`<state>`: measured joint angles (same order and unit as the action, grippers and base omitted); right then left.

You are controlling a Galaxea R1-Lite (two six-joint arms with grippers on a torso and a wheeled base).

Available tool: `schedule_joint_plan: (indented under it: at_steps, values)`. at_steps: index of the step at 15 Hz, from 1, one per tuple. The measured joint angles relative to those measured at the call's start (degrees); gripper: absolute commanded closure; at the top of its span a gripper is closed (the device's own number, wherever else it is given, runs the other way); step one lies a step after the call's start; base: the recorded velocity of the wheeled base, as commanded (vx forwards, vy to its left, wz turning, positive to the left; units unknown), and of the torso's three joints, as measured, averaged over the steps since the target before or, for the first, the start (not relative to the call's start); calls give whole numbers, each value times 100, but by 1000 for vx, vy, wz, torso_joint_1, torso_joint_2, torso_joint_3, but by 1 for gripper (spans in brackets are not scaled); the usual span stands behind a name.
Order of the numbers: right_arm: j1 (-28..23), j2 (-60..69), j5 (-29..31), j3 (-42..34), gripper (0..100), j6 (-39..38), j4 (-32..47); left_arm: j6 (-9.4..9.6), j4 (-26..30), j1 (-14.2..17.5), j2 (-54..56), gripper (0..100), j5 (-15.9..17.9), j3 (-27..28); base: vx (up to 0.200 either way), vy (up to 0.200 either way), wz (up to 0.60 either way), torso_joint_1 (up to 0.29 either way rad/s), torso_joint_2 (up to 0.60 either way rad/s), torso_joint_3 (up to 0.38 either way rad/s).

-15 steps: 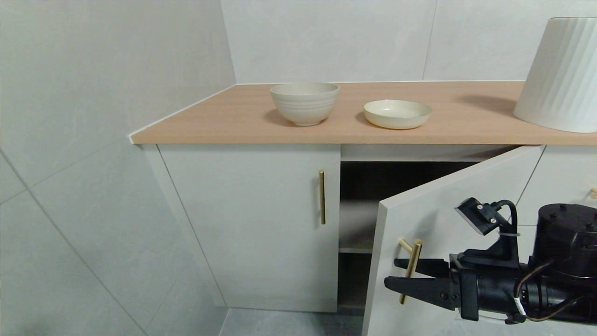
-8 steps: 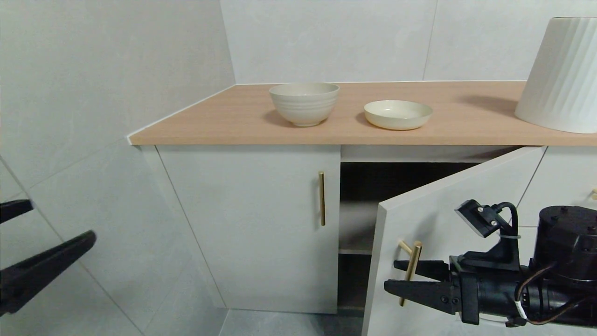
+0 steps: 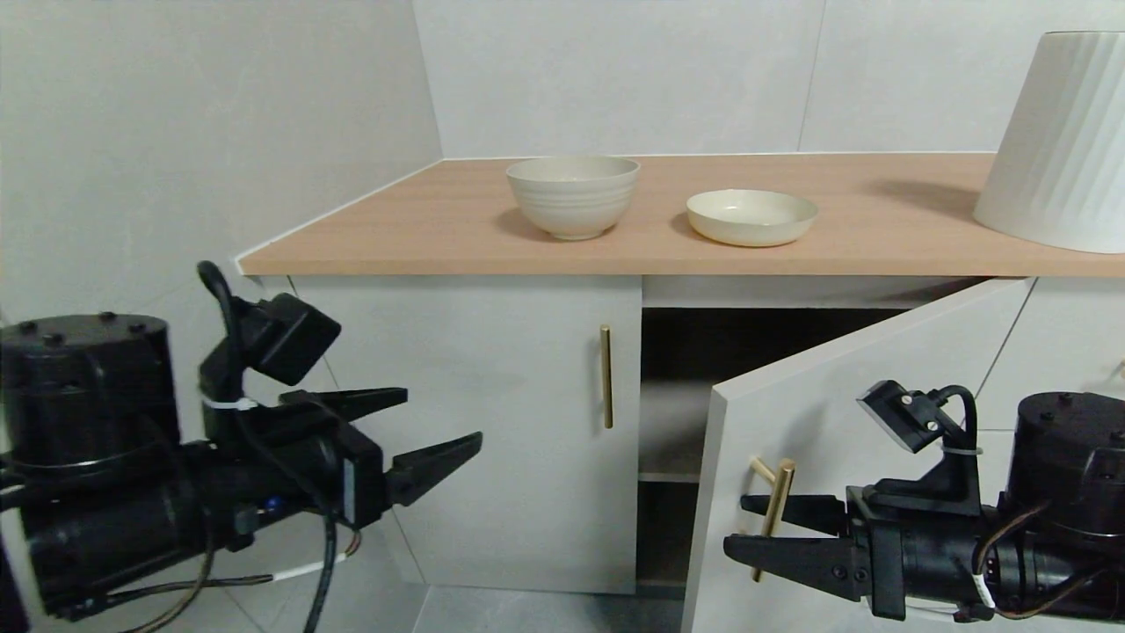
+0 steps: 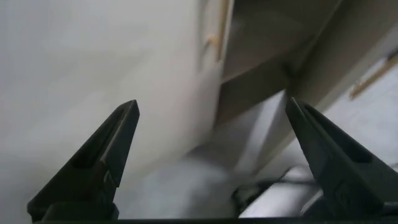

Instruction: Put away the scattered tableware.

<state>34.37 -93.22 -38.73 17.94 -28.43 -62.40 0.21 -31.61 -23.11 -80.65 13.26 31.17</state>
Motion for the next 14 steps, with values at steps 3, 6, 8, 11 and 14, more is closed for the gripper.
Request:
schedule_joint_plan:
  at_steps: [3,6,8,11,14]
  values:
    - [0,-35,-2,-9,0,7,-2,-1290,-994,-456,-890,0,-40,-271,0,0,0,0,0,0]
    - [4,-55,-2,-11,0,5,6,-1421,-1078,-688,-1268,0,-38,-279,0,0,0,0,0,0]
    - [11,-63,2,-11,0,2,16,-1426,-1081,-729,-1389,100,-35,-256,0,0,0,0,0,0]
    - [35,-72,13,-15,0,2,24,-1417,-1119,-745,-1497,100,-43,-13,0,0,0,0,0,0]
    - [50,-66,17,-12,0,-1,27,-1487,-1158,-751,-1585,100,50,606,0,0,0,0,0,0]
